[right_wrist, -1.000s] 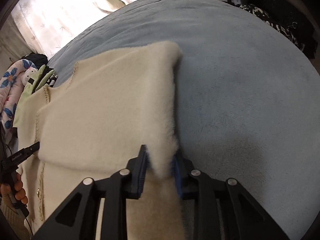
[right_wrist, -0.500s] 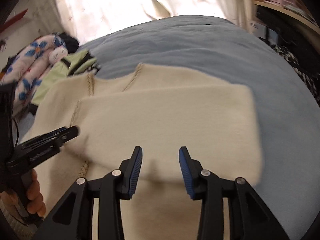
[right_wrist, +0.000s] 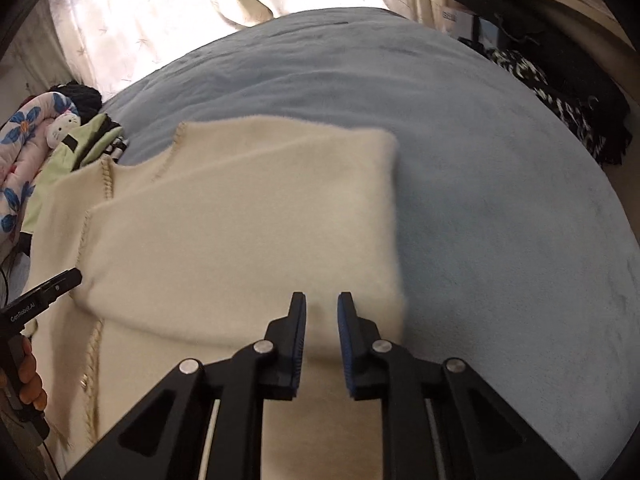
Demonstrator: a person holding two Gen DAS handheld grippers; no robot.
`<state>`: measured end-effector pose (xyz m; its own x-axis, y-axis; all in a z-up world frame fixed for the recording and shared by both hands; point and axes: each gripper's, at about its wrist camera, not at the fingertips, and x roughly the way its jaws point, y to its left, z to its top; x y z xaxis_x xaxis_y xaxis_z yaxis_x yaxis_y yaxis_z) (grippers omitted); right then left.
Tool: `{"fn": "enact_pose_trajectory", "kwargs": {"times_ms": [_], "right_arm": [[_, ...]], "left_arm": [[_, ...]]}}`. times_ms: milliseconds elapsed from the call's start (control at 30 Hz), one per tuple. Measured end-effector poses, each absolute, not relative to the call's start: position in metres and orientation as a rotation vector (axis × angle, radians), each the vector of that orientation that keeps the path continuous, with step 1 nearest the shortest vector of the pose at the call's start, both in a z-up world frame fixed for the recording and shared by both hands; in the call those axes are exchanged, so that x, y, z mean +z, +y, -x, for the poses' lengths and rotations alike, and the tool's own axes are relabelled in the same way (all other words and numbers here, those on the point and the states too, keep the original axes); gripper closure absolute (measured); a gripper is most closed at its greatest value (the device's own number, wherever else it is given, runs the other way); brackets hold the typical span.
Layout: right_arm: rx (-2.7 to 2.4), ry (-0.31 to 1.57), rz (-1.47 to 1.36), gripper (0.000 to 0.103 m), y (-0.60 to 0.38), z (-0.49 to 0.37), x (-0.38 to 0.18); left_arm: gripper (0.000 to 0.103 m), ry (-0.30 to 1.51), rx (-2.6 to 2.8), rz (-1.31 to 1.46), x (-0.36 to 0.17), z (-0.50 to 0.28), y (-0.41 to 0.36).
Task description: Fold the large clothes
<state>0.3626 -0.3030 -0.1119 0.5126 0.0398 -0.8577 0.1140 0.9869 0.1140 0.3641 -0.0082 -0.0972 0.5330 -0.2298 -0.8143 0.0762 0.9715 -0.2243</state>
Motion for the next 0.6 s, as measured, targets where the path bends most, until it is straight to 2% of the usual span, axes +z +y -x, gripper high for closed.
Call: {"fn": "enact_pose_trajectory", "kwargs": {"times_ms": [300, 433, 600], "right_arm": [[0.035, 1.02, -0.187, 0.087, -0.251, -0.461, -0.126], [-0.051, 1.045, -0.182, 0.087, -0.272, -0.485, -0.14], [-0.13, 1.027, -0.204, 0.087, -0.332, -0.472, -0.145]], "left_arm": [[0.06, 0.98, -0.112, 0.232, -0.1, -0.433, -0.035], [0.06, 0.997, -0.054, 0.195, -0.116, -0.454, -0.034], [0.06, 0.964, -0.077, 0.139, -0.123, -0.455, -0.029]]}}
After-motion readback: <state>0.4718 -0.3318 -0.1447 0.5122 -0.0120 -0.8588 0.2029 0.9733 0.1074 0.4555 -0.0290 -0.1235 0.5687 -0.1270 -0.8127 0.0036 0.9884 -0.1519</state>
